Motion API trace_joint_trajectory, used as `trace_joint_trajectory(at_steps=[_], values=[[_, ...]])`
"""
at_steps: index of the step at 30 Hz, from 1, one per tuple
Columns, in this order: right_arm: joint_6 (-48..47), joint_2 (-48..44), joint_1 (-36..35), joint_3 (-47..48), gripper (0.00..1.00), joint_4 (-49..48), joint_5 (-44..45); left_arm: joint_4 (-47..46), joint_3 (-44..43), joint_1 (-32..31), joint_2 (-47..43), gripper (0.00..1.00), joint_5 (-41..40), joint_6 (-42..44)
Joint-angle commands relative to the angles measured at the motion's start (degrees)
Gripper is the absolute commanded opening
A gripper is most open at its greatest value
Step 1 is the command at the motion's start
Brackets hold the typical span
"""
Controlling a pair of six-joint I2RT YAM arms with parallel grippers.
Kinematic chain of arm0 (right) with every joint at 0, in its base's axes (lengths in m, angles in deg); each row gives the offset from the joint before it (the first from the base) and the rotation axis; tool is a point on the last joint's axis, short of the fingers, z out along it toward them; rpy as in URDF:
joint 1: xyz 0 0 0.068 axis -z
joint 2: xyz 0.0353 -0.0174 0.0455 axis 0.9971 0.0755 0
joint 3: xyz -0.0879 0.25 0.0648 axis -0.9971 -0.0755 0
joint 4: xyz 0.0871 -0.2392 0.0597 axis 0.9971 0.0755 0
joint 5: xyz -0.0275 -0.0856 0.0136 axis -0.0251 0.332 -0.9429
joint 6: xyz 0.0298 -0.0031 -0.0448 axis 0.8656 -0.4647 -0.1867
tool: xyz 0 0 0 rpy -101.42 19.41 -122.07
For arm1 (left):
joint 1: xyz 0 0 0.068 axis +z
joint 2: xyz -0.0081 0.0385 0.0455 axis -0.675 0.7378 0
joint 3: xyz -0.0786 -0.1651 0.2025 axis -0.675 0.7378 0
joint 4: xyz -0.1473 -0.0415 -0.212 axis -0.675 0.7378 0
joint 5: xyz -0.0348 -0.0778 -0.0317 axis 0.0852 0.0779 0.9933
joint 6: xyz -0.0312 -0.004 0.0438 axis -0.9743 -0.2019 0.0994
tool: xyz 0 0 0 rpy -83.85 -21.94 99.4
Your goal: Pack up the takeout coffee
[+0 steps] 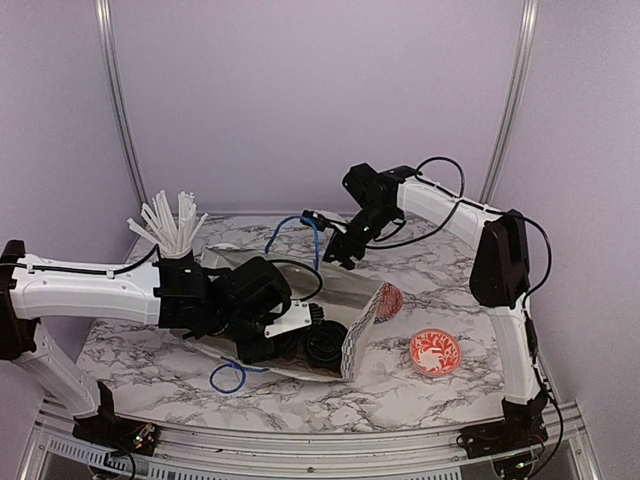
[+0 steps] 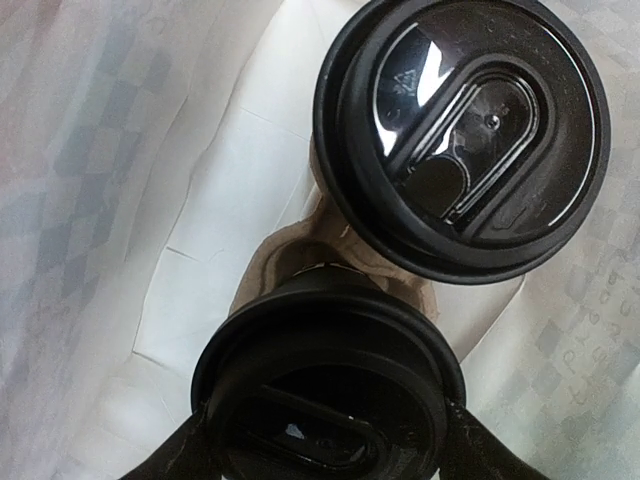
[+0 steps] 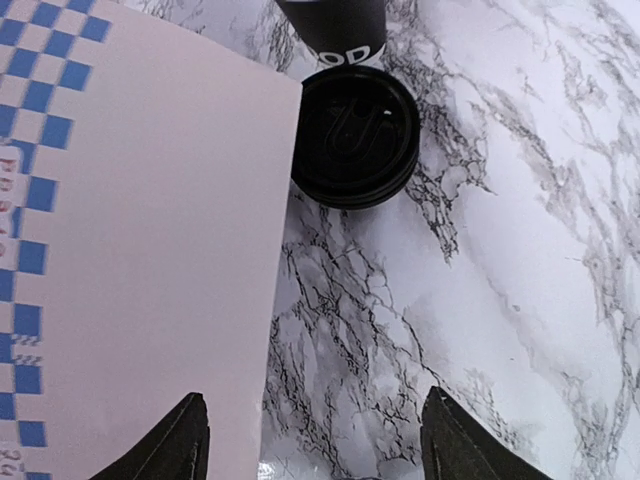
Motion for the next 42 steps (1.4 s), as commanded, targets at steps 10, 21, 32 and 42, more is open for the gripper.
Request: trace_joint_trajectory(at_steps=[10, 21, 32, 42], values=[[-2.58, -10.92, 8.47, -3.8, 0.7, 1.5, -10.17, 18.71, -14.95, 4.81, 17.29, 0.5, 13.5, -3.41], [-5.93, -18.03, 12.19, -11.54, 0.7, 2.51, -13.47, 32.87, -29.7, 5.85, 24.1, 0.48, 25.6, -7.41], [-7.1, -21.61, 12.2, -17.43, 0.7, 1.72, -15.01, 32.54, -29.02, 5.14, 22.84, 0.44, 19.73, -11.29], [-5.66, -22.14, 12.19, -18.31, 0.7, 0.49, -14.71, 21.02, -21.05, 3.9, 17.11, 0.44, 13.68, -11.71]])
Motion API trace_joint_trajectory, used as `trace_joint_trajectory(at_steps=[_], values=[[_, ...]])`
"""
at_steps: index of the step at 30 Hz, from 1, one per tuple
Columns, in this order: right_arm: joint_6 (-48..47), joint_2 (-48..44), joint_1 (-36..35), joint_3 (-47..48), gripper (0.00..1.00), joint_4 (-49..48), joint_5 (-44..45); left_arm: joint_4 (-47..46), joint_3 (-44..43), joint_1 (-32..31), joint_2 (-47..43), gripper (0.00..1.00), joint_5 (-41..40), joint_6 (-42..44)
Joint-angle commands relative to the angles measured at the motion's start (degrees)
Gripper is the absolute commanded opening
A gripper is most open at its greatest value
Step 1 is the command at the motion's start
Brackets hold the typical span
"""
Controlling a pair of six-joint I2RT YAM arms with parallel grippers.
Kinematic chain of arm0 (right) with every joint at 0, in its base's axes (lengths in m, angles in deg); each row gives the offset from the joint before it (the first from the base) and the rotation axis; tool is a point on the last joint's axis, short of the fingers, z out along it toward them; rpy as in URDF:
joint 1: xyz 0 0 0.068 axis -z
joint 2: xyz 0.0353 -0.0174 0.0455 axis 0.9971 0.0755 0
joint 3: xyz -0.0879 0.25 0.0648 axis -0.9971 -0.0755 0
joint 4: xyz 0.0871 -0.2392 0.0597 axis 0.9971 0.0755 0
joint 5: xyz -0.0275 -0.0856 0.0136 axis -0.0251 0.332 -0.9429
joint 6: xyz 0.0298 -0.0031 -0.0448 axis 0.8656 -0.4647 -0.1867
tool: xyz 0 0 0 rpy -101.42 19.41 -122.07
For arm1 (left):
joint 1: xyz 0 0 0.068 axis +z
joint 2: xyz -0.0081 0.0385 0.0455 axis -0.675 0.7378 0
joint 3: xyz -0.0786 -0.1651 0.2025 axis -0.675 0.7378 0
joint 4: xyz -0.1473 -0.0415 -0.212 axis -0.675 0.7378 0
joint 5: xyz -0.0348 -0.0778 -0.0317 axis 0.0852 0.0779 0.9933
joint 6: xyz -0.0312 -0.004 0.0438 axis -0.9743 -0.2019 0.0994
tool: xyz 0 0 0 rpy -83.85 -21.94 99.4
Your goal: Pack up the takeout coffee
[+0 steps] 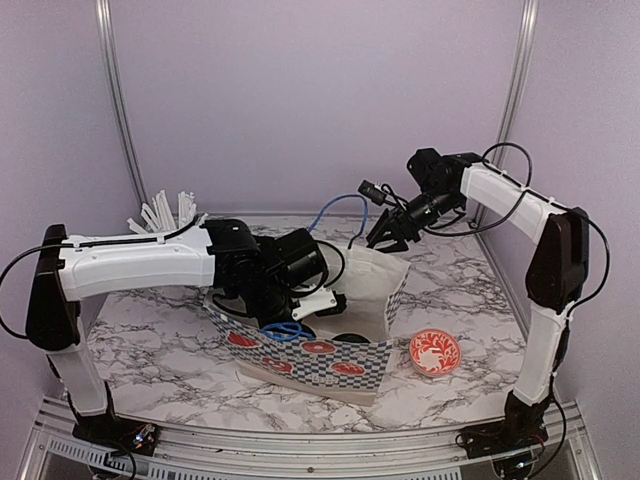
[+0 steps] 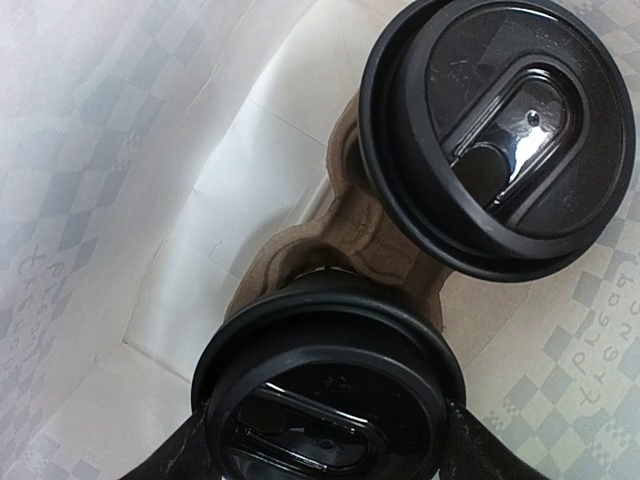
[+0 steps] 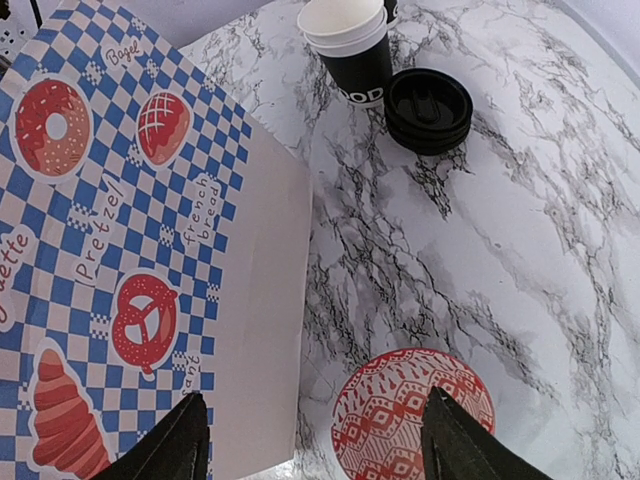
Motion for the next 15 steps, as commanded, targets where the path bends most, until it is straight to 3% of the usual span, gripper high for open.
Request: trace_joint_trajectory(at_steps=[1, 10, 15], values=[[0.71, -2.53, 0.09, -0.74, 0.7, -1.13, -1.08, -1.5, 4.77, -0.83, 0.04, 0.43, -5.2, -0.72], [1.24, -3.24, 0.09, -1.39, 0.7, -1.67, -0.97, -3.78, 6.65, -2.1, -1.69, 0.47, -4.74, -1.11], [1.14, -3.87, 0.09, -1.5, 0.7, -1.58, -1.03, -2.8, 5.69, -2.1, -4.68, 0.6, -1.98, -2.21]])
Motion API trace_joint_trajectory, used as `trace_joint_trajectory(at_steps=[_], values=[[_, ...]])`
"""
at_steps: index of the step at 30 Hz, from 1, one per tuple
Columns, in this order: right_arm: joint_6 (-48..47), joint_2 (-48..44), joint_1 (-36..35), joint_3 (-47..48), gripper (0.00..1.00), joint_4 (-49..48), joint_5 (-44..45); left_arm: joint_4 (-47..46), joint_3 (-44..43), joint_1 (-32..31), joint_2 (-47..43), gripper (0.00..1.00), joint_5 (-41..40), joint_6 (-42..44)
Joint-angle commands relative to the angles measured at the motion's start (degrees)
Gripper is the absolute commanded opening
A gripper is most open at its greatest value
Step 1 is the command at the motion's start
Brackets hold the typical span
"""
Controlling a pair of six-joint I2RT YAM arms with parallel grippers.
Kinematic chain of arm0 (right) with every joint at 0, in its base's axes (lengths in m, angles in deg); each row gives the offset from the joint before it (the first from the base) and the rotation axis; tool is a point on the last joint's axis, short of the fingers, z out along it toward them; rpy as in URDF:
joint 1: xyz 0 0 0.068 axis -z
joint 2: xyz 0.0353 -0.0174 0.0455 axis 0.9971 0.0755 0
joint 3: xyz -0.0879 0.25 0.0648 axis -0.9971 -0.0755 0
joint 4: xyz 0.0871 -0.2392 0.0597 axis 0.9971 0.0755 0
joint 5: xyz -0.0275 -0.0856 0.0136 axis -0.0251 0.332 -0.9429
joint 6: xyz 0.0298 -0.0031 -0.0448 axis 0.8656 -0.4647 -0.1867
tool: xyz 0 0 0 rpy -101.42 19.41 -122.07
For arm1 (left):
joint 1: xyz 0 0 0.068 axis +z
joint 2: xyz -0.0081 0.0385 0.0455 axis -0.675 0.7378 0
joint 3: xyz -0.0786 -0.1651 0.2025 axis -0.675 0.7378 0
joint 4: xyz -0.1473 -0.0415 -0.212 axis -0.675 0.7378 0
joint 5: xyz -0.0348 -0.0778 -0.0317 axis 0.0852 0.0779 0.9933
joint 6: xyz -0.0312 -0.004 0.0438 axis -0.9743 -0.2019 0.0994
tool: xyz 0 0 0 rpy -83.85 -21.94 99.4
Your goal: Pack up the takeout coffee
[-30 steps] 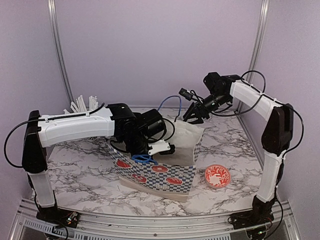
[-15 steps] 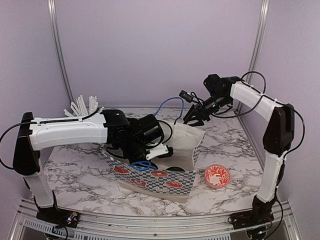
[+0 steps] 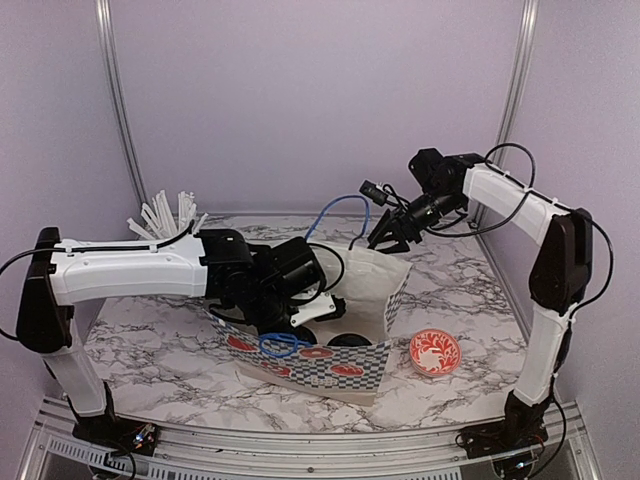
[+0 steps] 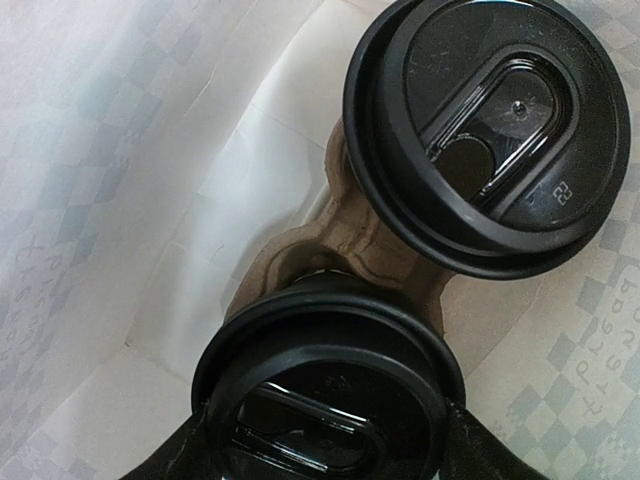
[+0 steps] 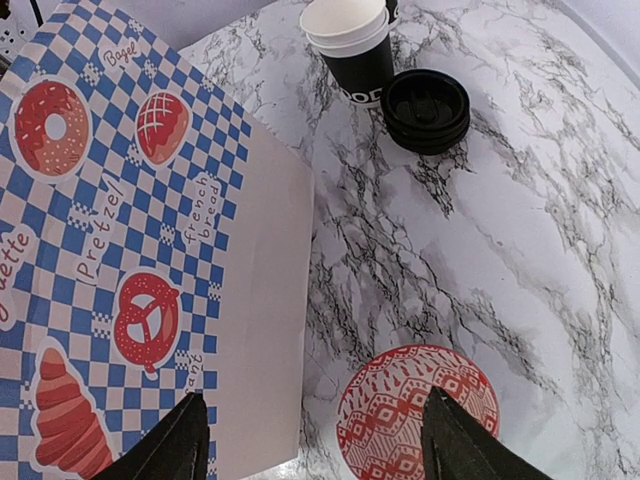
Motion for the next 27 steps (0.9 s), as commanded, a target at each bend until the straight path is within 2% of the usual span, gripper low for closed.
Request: trace_joint_trajectory(at_steps=[1, 9, 14, 23, 27], values=[[0.44, -2.75, 0.09, 0.24, 0.7, -0.67, -1.05, 2.12, 0.7, -0.07, -2.35, 0.62, 1.46, -1.08], [0.03, -3.75, 0.04, -0.39, 0.71, -0.21, -1.79, 2.45, -1.32, -0.16, -6.39, 0.77, 1.94, -1.48], [0.02, -3.97, 0.09, -0.8, 0.71, -0.01, -1.91, 2.72, -2.74, -0.12, -7.62, 0.82, 2.95, -0.63], [-0.05, -4.1, 0.09, -0.99, 0.71, -0.01, -1.68, 3.6, -8.07, -0.14, -9.88, 0.84, 2.08, 0.9], [-0.14, -3.92, 0.09, -0.76, 0.71, 0.07, -1.52, 3.44, -11.49, -0.07, -10.68, 0.82, -2.5, 1.14]])
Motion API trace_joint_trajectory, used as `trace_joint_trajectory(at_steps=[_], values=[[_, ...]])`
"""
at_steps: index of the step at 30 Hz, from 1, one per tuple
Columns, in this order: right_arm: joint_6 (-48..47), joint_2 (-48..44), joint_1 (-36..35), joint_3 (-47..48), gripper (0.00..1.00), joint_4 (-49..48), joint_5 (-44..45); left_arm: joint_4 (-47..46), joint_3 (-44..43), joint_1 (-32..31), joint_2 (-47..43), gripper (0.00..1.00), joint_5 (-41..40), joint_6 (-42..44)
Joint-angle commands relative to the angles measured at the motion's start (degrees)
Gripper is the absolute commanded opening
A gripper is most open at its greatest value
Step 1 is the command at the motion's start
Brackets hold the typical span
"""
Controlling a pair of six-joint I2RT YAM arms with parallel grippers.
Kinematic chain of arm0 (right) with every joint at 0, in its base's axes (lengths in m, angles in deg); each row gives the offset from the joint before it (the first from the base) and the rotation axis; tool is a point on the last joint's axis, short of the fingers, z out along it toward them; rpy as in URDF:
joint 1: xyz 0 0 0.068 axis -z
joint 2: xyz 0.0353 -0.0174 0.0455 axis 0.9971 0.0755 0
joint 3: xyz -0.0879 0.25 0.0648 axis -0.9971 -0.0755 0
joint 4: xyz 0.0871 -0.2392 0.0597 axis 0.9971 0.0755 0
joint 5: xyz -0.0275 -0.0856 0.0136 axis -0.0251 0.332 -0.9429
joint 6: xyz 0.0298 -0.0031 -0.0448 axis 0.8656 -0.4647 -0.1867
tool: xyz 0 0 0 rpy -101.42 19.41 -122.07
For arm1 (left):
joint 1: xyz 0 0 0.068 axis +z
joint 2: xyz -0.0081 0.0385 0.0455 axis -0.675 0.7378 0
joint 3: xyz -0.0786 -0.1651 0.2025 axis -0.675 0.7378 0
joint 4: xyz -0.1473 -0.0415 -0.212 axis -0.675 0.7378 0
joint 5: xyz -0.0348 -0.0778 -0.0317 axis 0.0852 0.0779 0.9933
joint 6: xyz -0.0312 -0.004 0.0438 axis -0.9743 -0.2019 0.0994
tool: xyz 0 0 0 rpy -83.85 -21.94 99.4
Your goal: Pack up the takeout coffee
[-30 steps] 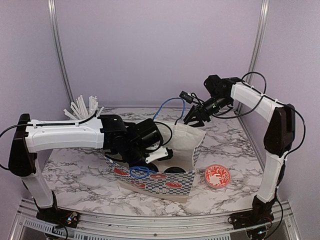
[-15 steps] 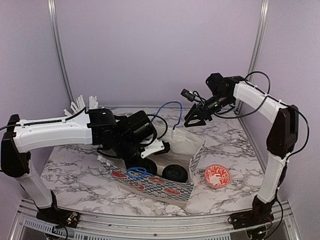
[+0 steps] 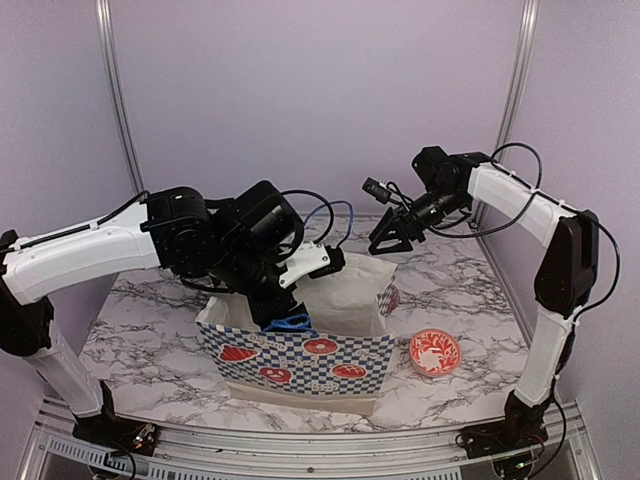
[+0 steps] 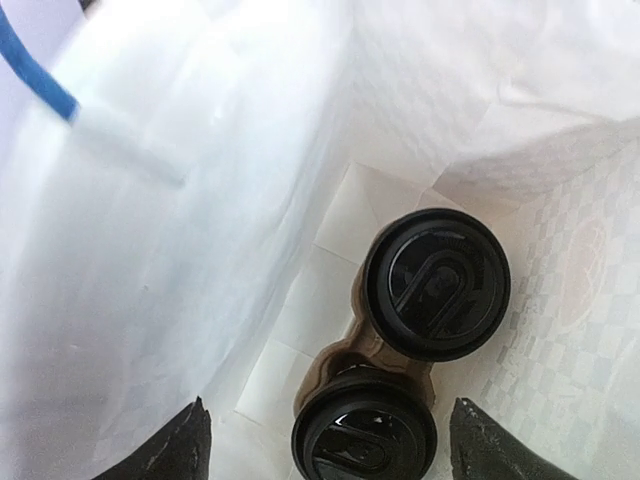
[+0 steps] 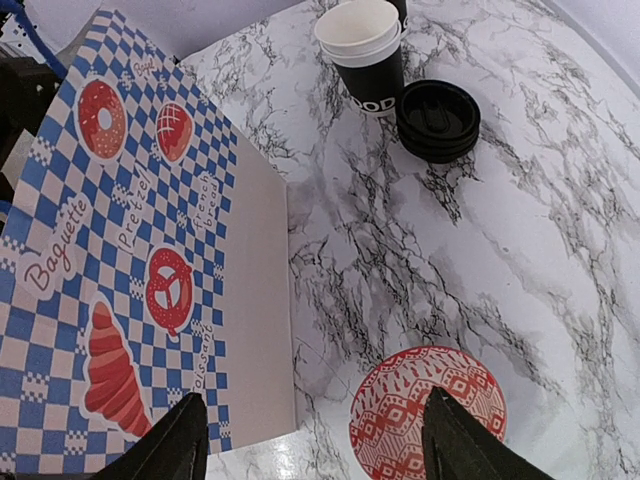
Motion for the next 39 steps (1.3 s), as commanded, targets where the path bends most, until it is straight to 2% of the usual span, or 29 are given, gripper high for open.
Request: trace_joint_trajectory(at_steps=[1, 12, 17, 20, 22, 25, 28, 32, 36, 39], values=[[-0.15, -1.52, 0.09, 0.57, 0.71, 0.07, -0.5, 1.19, -4.98, -0.06, -3.13, 0.82, -5.07, 1.14], [-0.6, -2.15, 0.09, 1.66, 0.71, 0.71, 0.84, 0.19, -12.78, 0.09, -7.54, 0.74, -11.24, -0.29], [-0.81, -3.05, 0.13, 1.12, 0.71, 0.68, 1.51, -0.16, -12.22, 2.84, -12.38, 0.69, -22.27, -4.39], [-0.6, -3.23, 0.1, 0.9, 0.71, 0.51, 1.37, 0.87, -9.06, 10.62, -14.86, 0.57, -29.89, -12.31], [-0.52, -3.11, 0.1, 1.0, 0.71, 0.41, 1.25, 1.05, -4.02, 17.87, -17.47, 0.54, -31.54, -17.96], [-0.59, -2.93, 0.09, 1.05, 0.71, 0.42, 1.06, -0.33, 2.92, 27.81, -20.61, 0.53, -29.17, -21.29], [-0.68, -2.65, 0.09, 0.88, 0.7, 0.33, 0.79, -2.69, 8.26, 37.49, -22.25, 0.5, -23.49, -22.33], [-0.84, -2.47, 0.11, 0.61, 0.7, 0.32, 0.15, -6.76, 14.42, 46.58, -22.98, 0.49, -21.23, -23.27], [-0.85, -2.3, 0.08, 0.2, 0.7, 0.23, -0.26, -15.02, 20.95, 58.52, -23.64, 0.48, -10.49, -24.77], [-0.81, -2.21, 0.09, 0.11, 0.69, 0.08, -0.37, -21.79, 24.67, 64.02, -22.7, 0.51, -4.91, -26.3]])
